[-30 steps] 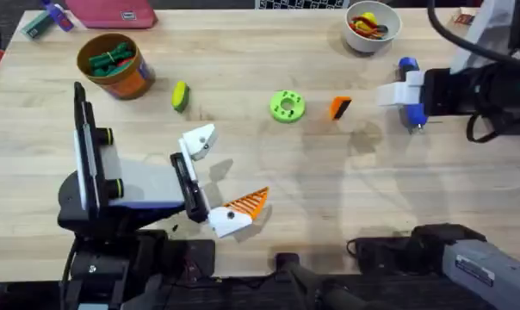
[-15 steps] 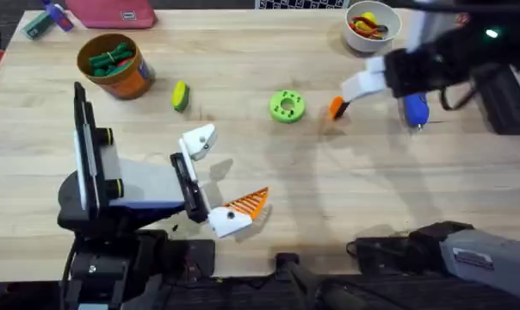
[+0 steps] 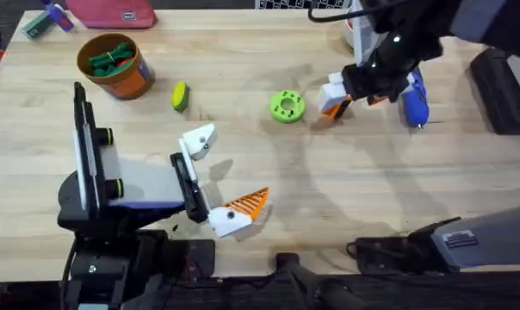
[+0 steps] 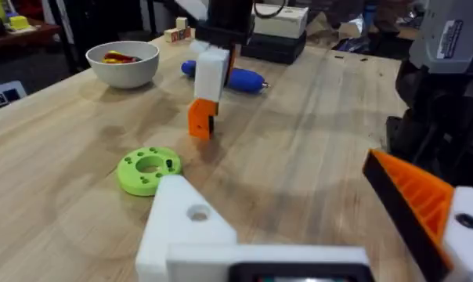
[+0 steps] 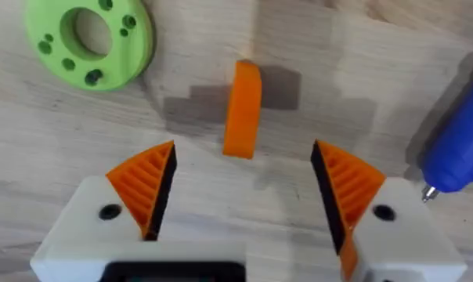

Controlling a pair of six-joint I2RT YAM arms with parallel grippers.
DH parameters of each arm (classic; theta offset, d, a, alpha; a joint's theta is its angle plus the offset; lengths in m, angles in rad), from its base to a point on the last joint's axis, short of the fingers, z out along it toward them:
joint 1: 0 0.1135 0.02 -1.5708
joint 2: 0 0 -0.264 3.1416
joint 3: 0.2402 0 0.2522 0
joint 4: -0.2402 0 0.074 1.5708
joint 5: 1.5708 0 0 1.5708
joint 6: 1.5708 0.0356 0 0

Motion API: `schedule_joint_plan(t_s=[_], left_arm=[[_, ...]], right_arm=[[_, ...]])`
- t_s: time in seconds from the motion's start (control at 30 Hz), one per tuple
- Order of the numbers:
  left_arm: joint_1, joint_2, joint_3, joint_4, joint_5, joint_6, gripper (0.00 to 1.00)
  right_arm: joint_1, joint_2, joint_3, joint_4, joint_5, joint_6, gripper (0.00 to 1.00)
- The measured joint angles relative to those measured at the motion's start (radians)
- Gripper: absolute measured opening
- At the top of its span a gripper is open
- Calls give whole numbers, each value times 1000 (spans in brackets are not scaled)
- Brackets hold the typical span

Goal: Pick up the gripper from the table and insert it into the empty holder that is missing its gripper. Then pick up a screw, insert it into the mounting hole, and use the screwdriver to tighten it. Finally, clean up the table by picking up the vegetable and placing it into the bucket.

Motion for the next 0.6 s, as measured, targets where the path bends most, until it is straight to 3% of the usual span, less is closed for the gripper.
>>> schedule_joint_plan(t_s=[0.43,0.6], left_arm=[[0,0,0,0,0,0,985],[0,0,0,0,0,0,985]], right_arm=[[-2,116,150,-73,1,11,990],[-16,144,151,-78,1,28,878]])
